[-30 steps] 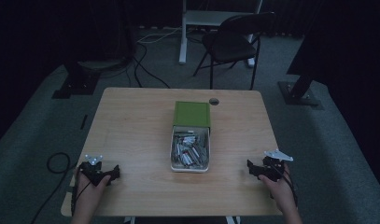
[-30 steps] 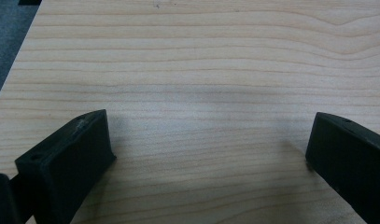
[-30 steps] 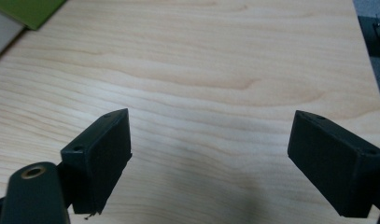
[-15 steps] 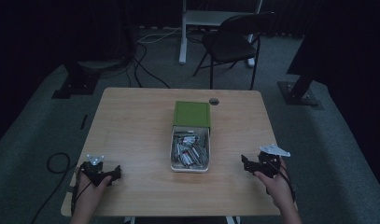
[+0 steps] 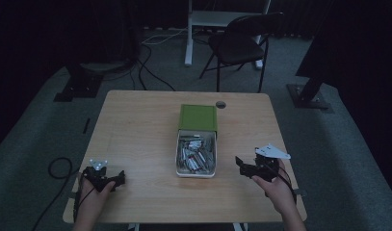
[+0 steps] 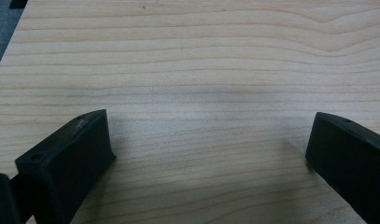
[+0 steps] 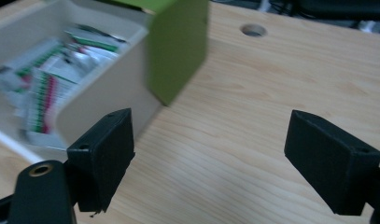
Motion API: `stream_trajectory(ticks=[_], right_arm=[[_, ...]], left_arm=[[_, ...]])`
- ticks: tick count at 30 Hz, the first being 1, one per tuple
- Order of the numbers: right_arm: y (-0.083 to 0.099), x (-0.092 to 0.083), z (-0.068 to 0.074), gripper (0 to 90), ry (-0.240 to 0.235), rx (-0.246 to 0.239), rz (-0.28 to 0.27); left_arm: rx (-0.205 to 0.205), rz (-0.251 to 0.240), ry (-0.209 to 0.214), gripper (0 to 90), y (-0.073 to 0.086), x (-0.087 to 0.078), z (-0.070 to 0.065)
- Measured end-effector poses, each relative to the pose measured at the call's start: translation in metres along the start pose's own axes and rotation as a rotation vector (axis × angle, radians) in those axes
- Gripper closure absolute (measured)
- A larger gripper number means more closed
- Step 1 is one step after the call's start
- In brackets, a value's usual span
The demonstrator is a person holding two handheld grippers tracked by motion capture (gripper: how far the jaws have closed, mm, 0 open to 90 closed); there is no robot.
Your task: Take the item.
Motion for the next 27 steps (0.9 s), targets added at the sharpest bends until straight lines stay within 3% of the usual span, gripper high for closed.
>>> stream_trajectory(ticks=[8,27], right_arm=[[-0.016,-0.007,0.027,15.7,-0.058,-0.061,-0.032],[-0.031,0.005,0.074,15.8,-0.143,-0.155,-0.017]], left_arm=[[0.001,0.000,0.000,0.9,0.000,0.000,0.000],[0.000,0.000,0.000,0.9,0.000,0.000,0.000]])
Point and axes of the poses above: each handheld gripper's, and its own axes: x roughly forward along the jaws, y roughly out of its underside, z roughly to its left, the point moved 3 cm from there along x, roughly forward along the jaws, and after that the axes turned 14 degrees about z, right-handed, at the moved point
